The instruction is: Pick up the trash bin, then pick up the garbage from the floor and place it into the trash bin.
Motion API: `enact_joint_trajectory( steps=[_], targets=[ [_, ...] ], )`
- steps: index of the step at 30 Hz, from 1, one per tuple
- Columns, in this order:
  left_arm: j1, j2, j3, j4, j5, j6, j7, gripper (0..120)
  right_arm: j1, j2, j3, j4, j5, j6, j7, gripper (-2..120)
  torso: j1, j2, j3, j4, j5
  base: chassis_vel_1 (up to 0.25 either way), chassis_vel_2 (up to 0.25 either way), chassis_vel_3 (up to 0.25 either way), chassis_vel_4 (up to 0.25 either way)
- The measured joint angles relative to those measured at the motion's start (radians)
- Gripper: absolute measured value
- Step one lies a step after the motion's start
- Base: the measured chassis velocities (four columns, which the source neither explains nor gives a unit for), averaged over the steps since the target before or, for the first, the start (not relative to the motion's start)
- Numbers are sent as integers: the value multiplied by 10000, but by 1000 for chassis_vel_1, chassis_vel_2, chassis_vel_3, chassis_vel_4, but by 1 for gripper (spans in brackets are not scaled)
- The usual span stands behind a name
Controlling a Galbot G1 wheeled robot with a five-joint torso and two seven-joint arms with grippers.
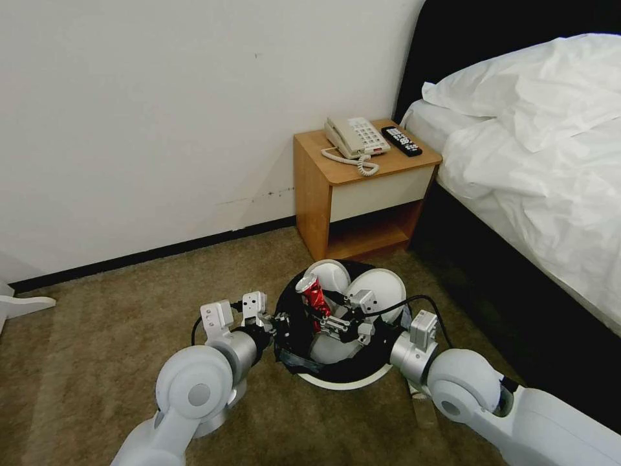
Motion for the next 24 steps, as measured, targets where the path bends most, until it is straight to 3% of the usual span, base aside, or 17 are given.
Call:
enact_joint_trajectory(
  steps=[2,6,24],
  targets=[
    [22,-31,-11,-1,-62,0,-21,1,-1,14,-18,-31,-4,8,0,84,0,0,0,0,0,0,0,0,0],
    [26,-65,-43,-2,-122,0,-46,1,-6,25,-37,-87,-30,23,-1,86,0,0,0,0,1,0,0,0,0],
    [104,-154,-181,-105,-552,0,-290,1,82,296,-242,-343,-200,99,-7,88,0,0,0,0,0,0,0,0,0]
  ],
)
